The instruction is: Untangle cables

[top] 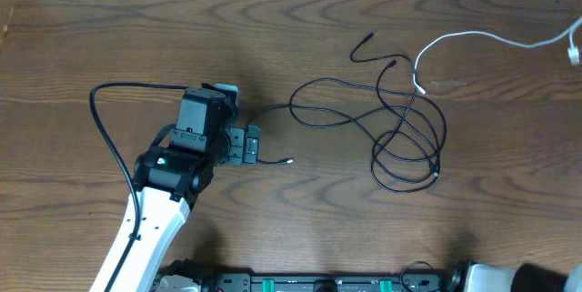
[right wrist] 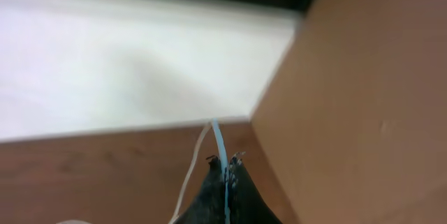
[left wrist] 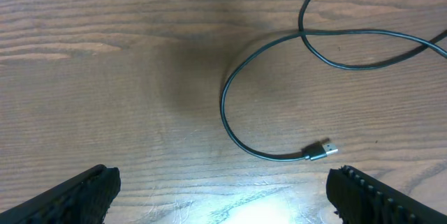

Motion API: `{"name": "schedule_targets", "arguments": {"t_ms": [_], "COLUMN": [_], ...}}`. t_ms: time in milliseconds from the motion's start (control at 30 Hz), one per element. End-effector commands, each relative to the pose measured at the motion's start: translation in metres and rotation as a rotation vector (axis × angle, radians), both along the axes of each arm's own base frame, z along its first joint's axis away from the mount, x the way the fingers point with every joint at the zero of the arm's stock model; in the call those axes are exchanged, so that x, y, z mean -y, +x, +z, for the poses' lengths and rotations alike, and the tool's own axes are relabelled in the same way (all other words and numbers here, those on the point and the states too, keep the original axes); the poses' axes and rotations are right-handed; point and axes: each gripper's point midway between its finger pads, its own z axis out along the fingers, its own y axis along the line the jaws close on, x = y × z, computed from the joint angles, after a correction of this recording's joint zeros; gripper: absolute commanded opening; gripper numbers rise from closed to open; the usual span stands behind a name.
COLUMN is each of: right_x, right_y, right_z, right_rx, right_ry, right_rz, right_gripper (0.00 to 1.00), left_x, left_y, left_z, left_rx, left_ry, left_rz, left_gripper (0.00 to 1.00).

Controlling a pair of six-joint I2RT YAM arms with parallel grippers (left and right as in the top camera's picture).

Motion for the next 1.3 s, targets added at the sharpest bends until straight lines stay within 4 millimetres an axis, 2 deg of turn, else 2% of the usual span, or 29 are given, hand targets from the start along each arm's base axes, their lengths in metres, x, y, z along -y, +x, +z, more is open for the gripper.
{"name": "schedule_targets", "arguments": {"t_ms": [0, 133, 200, 300, 367, 500, 567, 700, 767, 933, 1000, 1133, 1267], "right_x": [-0.054, -0.116, -0.136, -0.150, -0.148, -0.118, -0.090, -0.032, -0.005, 0.065, 0.084, 0.102, 0.117], "right_y": [-0.013, 0.000, 0.012, 0.035, 0.053, 0.088, 0.101, 0.103, 0.098, 0.063, 0.048, 0.027, 0.003], "right_z": [0.033, 0.038, 0.032, 0.010, -0.010, -0.064, -0.094, -0.136, -0.152, -0.165, -0.168, -0.172, -0.150], "right_rx": [0.105, 0.132, 0.120, 0.056, -0.006, -0.169, -0.273, -0.435, -0.466, -0.522, -0.521, -0.517, -0.441], "right_ry": [0.006, 0.023, 0.018, -0.026, -0.066, -0.167, -0.238, -0.317, -0.255, -0.154, -0.092, 0.045, 0.097], "right_rz": [0.159, 0.324, 0.346, 0.324, 0.276, 0.096, -0.026, -0.233, -0.295, -0.444, -0.496, -0.471, -0.512], "right_gripper": [0.01, 0.01, 0.01, 0.01, 0.01, 0.01, 0.01, 0.01, 0.01, 0.01, 0.01, 0.01, 0.01], "left_x": [-0.004, -0.004, -0.004, -0.004, -0.004, -0.004, -0.004, -0.004, -0.004, -0.004, -0.004, -0.004, -0.004], "left_y": [0.002, 0.002, 0.002, 0.002, 0.002, 0.002, 0.002, 0.002, 0.002, 0.002, 0.002, 0.002, 0.002], "left_z": [0.000, 0.000, 0.000, 0.000, 0.000, 0.000, 0.000, 0.000, 0.000, 0.000, 0.000, 0.000, 0.000], "left_rx": [0.001, 0.001, 0.001, 0.001, 0.001, 0.001, 0.001, 0.001, 0.001, 0.001, 0.001, 0.001, 0.001], "left_ry": [0.007, 0.007, 0.007, 0.007, 0.007, 0.006, 0.007, 0.007, 0.007, 0.007, 0.007, 0.007, 0.007], "left_rz": [0.026, 0.026, 0.026, 0.026, 0.026, 0.026, 0.026, 0.026, 0.026, 0.026, 0.026, 0.026, 0.026], "left_gripper": [0.99, 0.99, 0.99, 0.99, 1.00, 0.99, 0.99, 0.99, 0.99, 0.99, 0.99, 1.00, 1.00]}}
